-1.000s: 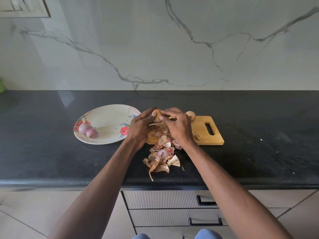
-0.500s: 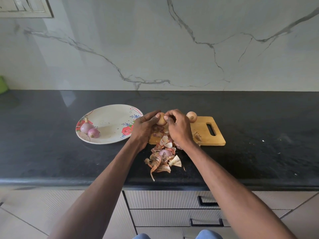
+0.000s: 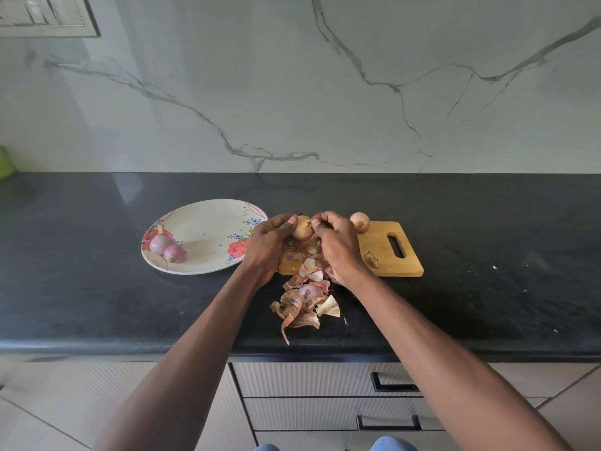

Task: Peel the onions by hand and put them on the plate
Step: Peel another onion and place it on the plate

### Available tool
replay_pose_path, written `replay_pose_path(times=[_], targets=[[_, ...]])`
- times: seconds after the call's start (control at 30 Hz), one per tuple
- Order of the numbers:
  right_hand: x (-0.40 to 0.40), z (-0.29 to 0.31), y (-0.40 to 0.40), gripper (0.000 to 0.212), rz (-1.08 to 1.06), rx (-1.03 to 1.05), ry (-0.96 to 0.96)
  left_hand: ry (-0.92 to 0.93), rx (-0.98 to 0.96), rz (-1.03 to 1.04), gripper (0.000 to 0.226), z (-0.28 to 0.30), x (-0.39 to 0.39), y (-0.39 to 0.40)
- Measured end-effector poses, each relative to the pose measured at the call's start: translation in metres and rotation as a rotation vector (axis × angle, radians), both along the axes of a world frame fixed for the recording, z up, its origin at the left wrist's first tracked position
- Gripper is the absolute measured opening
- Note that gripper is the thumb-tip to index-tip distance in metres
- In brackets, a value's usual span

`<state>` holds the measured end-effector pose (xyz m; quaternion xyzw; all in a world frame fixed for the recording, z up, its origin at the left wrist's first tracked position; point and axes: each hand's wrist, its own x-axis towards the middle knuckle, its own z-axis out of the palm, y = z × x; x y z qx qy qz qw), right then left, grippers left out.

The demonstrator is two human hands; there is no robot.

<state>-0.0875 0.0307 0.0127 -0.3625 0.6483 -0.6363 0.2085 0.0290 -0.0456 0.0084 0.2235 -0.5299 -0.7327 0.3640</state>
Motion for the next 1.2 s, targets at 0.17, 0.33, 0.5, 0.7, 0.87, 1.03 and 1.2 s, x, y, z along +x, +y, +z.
replay_pose_path(times=[0.17, 0.33, 0.5, 0.7, 0.87, 1.03, 1.2], targets=[[0.0, 0.003, 0.002, 0.018, 0.037, -0.038, -0.177, -0.002, -0.007, 0.002, 0.02, 0.002, 0.001, 0.0], [-0.002, 0.009, 0.003, 0.024, 0.104, -0.144, -0.44, -0.006, -0.017, 0.02, 0.024, 0.006, 0.001, 0.0], [-0.002, 0.012, 0.005, 0.028, 0.14, -0.151, -0.386, -0.003, 0.015, 0.031, 0.024, 0.004, 0.0, -0.003], [-0.002, 0.005, 0.0, 0.024, -0.025, -0.035, 0.032, -0.073, -0.127, 0.022, 0.044, -0.001, 0.001, -0.002], [-0.002, 0.007, 0.001, 0.025, 0.009, -0.067, -0.092, -0.041, -0.064, 0.017, 0.042, -0.002, -0.002, 0.001], [-0.004, 0.011, 0.002, 0.03, 0.081, -0.161, -0.383, 0.012, -0.016, -0.024, 0.048, 0.002, 0.0, 0.003], [-0.006, 0.015, 0.004, 0.031, 0.166, -0.243, -0.696, 0.043, -0.016, -0.008, 0.031, 0.005, -0.002, 0.004]])
